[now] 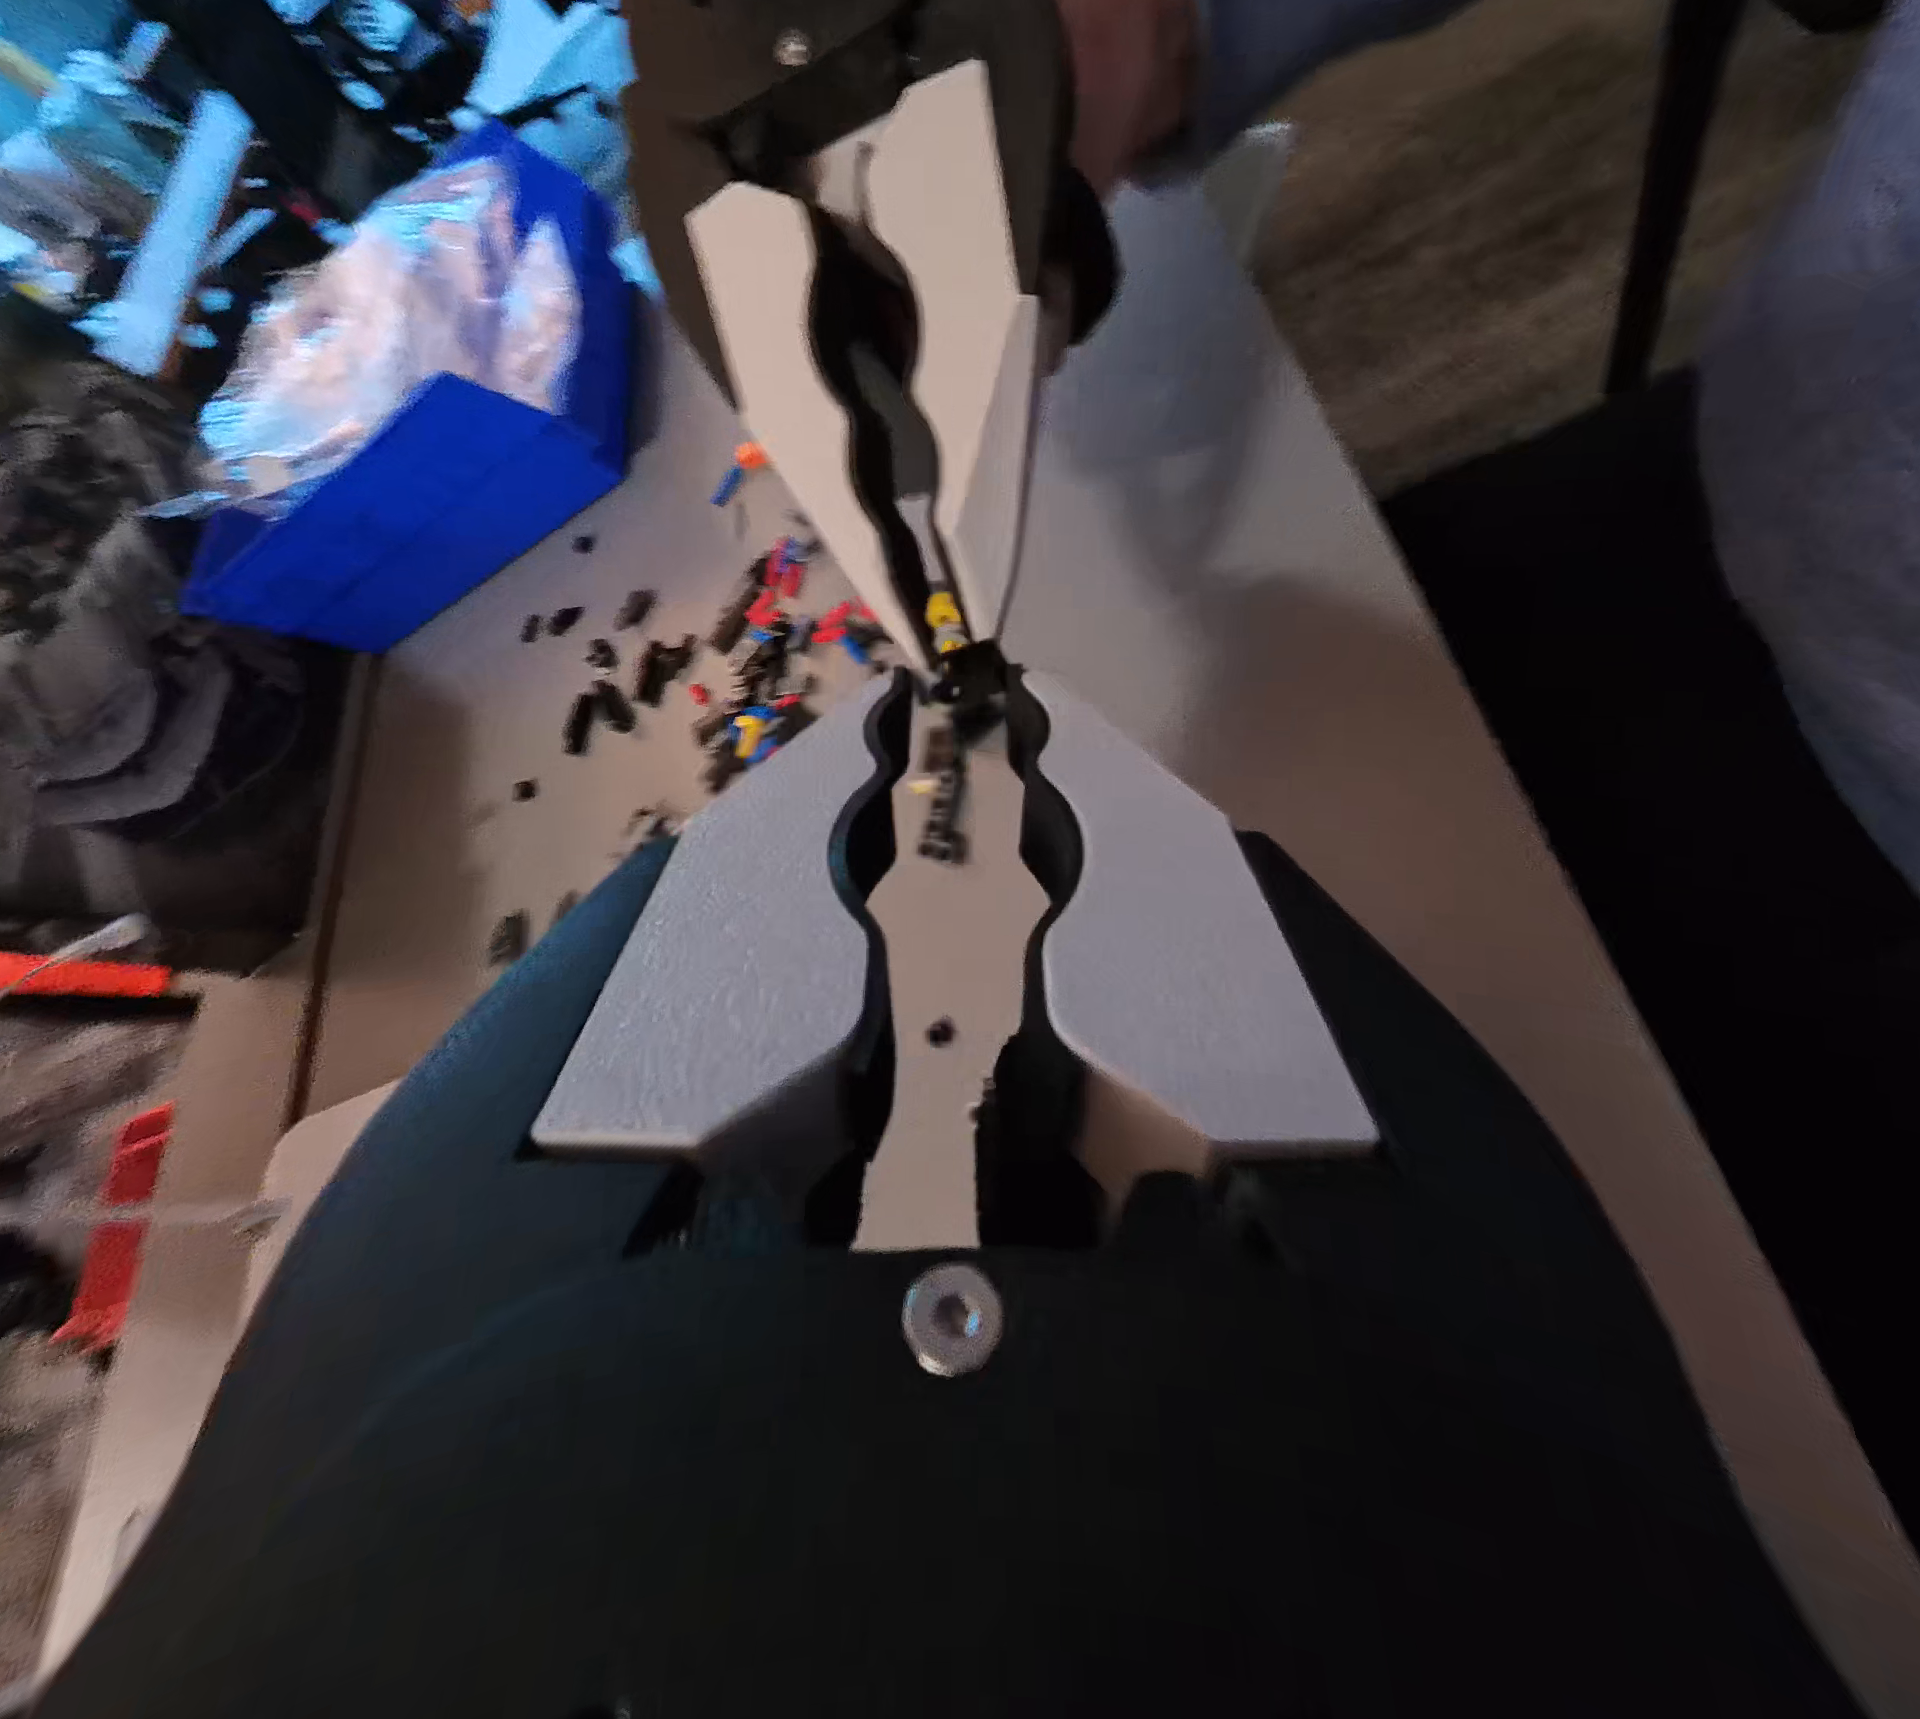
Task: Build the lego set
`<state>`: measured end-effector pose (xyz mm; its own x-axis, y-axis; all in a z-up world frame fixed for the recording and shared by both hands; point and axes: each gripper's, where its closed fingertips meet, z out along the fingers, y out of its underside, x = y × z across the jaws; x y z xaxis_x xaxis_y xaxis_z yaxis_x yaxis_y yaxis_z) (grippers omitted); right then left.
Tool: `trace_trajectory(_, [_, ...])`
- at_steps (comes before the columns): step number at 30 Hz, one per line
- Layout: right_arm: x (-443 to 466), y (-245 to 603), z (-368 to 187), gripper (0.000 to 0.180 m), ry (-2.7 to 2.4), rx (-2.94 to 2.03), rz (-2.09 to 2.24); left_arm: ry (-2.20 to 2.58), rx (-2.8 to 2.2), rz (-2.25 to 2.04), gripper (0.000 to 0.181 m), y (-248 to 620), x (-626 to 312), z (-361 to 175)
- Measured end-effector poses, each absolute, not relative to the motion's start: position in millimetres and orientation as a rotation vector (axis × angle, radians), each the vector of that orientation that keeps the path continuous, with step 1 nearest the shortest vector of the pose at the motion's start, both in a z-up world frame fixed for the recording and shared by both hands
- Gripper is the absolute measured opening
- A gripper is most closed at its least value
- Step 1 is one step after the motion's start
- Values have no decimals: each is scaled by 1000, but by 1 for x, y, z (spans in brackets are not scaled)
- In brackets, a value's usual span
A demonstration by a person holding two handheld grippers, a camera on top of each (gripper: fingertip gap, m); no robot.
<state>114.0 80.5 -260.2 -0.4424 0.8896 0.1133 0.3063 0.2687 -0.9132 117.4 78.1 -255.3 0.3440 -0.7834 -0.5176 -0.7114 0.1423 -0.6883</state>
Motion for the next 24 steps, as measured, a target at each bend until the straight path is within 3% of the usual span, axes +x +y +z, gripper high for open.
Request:
trace_trajectory(6, [102, 108, -224, 4, -1540, -1226, 1319, 1143, -1606, 21, 26, 98, 99, -232])
trace_trajectory(12, [88, 118, -204, 4, -1411, -1289, 1293, 984, -1520, 270, 17, 112, 87, -197])
trace_trajectory(24, [77, 119, -185, 4, -1363, -1276, 1117, 926, -1514, 322, 8, 117, 81, -183])
